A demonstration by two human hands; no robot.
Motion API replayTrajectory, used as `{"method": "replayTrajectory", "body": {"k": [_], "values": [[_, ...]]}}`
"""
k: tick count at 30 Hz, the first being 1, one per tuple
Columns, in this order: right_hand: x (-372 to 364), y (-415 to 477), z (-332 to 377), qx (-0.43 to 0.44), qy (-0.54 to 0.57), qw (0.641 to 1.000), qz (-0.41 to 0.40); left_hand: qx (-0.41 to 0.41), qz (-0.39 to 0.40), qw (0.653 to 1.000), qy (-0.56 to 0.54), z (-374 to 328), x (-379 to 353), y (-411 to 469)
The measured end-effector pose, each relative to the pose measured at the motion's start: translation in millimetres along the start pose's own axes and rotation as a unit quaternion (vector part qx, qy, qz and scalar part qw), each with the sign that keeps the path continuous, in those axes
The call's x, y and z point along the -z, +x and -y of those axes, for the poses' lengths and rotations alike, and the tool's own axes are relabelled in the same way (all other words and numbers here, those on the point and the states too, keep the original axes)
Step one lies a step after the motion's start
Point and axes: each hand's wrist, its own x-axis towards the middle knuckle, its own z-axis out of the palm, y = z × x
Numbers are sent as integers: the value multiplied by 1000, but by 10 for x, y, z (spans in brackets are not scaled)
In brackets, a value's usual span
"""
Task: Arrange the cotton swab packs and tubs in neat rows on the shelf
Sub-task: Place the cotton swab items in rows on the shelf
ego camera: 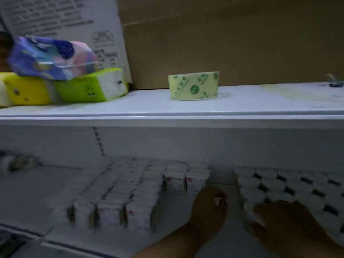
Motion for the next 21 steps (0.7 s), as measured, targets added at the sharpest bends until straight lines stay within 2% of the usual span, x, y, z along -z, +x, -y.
{"method": "replayTrajectory", "body": {"k": [2,5,10,13,15,18,21], "values": [[273,-12,213,32,42,998,-35,-44,41,995,85,-86,424,-155],[701,-10,697,136,94,985,-48,-65,114,960,247,-11,1153,-400],[922,319,1945,312,145,939,18,79,115,895,424,505,2566,-699],[898,587,2863,347,131,928,32,181,93,861,465,932,3357,-918],[929,721,3542,378,106,919,31,232,67,856,457,1196,3738,-1079],[937,848,4439,396,97,912,43,235,33,878,416,1515,4122,-1377],[880,892,5028,399,54,914,46,217,52,870,439,1886,4439,-1714]]}}
